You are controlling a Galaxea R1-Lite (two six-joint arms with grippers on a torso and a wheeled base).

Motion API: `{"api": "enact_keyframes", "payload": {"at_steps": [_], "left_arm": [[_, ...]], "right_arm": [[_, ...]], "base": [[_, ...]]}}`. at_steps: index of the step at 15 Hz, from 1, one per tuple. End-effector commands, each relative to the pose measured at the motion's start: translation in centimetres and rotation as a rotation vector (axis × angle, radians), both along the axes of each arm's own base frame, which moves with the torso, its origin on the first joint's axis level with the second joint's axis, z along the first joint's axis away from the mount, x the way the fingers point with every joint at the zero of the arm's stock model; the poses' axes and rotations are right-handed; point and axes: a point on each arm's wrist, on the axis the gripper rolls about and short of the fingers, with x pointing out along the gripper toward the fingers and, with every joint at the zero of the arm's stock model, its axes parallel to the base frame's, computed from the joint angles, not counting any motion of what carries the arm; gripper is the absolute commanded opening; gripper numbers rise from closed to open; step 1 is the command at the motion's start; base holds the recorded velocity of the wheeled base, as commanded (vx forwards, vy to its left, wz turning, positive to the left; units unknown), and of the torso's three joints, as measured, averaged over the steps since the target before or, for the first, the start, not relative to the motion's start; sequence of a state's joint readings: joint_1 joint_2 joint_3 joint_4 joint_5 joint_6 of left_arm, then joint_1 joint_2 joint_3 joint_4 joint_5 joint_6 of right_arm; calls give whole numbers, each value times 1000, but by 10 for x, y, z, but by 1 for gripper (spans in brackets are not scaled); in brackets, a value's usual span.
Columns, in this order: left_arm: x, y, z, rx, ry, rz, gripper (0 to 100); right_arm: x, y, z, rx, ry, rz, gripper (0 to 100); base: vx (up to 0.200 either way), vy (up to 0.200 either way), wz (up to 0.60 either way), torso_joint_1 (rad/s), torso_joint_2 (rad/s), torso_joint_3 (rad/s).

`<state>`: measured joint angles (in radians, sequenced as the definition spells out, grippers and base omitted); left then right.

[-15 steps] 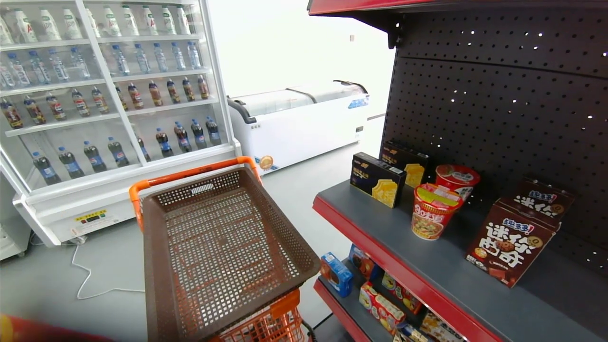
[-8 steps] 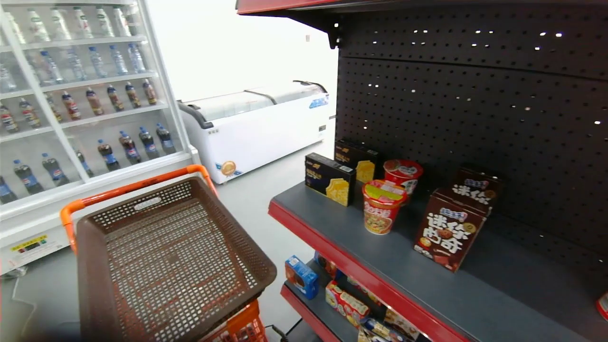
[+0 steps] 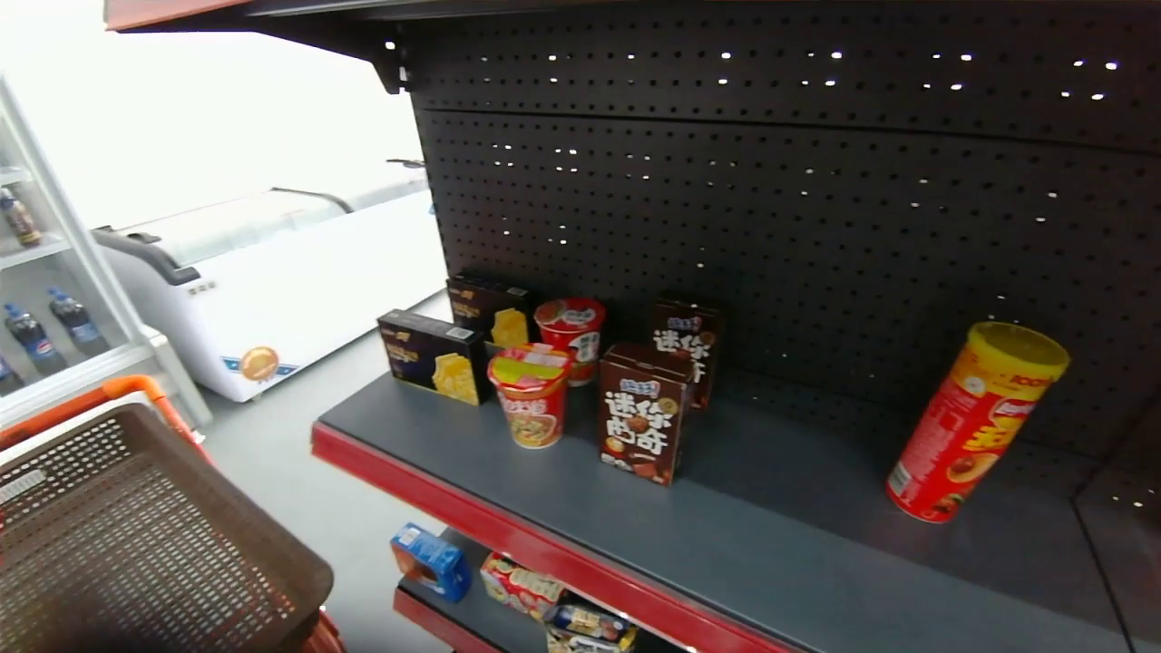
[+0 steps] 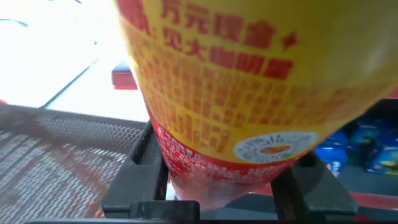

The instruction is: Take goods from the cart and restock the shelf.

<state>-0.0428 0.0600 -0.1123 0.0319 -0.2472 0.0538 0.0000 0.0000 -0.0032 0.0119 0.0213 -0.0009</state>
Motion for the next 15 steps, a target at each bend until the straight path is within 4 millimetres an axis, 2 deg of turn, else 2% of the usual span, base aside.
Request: {"api": "enact_keyframes", "payload": {"at_steps": [1,8,15], "left_arm": [[1,0,-1,0,10,-1,0],[2,0,-6,-1,25,-3,0],[4,0,-11,-1,43,-3,0]], "right_arm": [[0,0,0,-1,0,0,100],[0,0,0,-1,0,0,100],[0,0,0,-1,0,0,100]], "base": [[0,0,-600,2,2,2],[0,0,-600,1,2,1],[0,0,0,0,0,0]]}}
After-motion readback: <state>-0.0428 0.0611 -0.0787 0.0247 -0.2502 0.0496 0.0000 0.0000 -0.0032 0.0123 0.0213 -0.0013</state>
